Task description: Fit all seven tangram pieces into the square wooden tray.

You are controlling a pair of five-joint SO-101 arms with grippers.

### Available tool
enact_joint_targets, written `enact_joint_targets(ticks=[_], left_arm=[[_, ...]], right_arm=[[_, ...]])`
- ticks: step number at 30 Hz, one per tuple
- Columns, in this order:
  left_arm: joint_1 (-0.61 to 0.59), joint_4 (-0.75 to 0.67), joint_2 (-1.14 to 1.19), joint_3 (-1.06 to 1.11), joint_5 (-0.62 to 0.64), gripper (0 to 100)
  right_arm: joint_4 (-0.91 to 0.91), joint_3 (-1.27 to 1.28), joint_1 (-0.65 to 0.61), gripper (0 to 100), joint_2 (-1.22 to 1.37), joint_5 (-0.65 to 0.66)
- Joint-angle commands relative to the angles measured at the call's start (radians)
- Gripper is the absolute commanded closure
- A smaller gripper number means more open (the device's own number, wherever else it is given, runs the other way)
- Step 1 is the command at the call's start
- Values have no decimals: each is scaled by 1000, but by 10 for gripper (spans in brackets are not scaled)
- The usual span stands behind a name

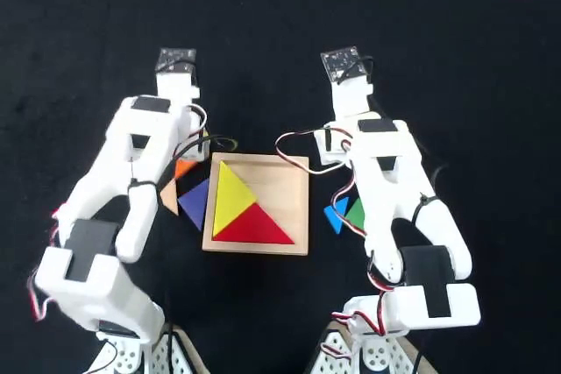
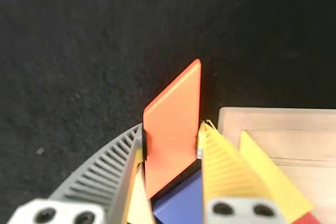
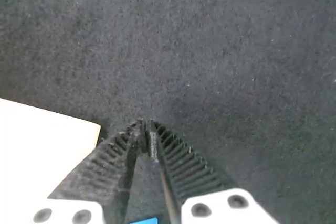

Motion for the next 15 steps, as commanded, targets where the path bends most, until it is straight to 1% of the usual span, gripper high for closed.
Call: enact_joint_targets(ticks=[1, 4, 8, 9, 12, 15], left_arm=[[44, 74, -163, -21, -75, 905], [96, 170, -242, -21, -123, 905], [185, 284, -353, -21, -267, 905], [211, 299, -381, -19, -304, 905], [288, 311, -460, -19, -350, 905], [335, 299, -529, -19, -353, 908]], right_arm=[[-17, -7, -5, 987, -15, -3], [-17, -19, 37, 987, -16, -3], [2, -67, 152, 987, -16, -17], [25, -84, 176, 987, -16, -46], [167, -173, 238, 987, -33, -155], [344, -274, 285, 987, -71, -175]])
